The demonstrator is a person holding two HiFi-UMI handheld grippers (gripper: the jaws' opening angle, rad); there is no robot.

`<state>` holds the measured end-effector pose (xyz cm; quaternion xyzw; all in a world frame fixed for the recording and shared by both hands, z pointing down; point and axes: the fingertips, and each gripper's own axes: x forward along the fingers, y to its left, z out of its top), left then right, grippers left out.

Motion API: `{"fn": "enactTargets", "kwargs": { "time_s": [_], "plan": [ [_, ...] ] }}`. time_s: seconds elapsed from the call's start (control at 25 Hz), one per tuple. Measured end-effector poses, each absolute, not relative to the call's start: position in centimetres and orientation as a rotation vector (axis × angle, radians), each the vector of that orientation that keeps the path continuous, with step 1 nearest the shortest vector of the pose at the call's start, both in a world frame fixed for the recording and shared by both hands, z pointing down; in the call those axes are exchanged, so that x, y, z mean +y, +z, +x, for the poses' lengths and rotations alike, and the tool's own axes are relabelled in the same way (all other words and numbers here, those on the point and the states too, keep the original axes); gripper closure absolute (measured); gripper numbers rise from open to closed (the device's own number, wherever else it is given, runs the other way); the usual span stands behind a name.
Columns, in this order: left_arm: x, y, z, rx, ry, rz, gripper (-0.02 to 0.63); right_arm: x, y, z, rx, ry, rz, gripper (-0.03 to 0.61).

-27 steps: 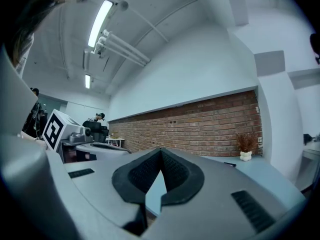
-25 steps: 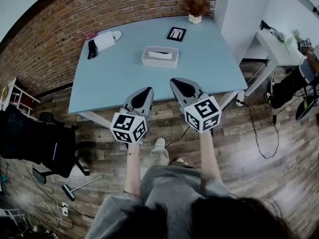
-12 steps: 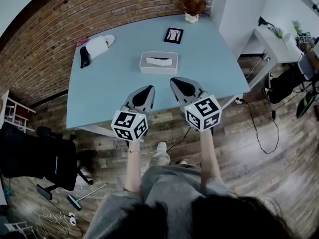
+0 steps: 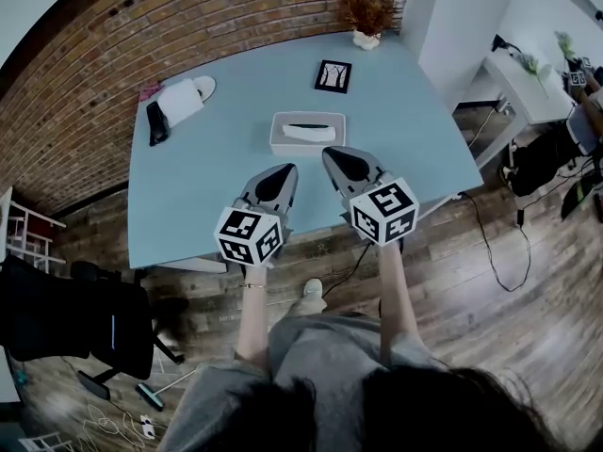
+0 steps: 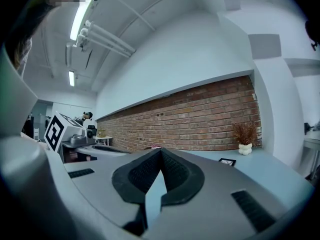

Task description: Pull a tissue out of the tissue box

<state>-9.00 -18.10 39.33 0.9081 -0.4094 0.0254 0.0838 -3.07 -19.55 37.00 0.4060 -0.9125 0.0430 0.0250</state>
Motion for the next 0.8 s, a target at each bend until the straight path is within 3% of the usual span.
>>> {"fn": "enactTargets", "kwargs": {
  "time_s": [0.8],
  "plan": [
    [-24.6,42.9,-11.0,-1.114,0.131,2.673,0.611,-26.9,41.6,-3.5,-2.608,0.191,1.341,0.58]
  ]
}}
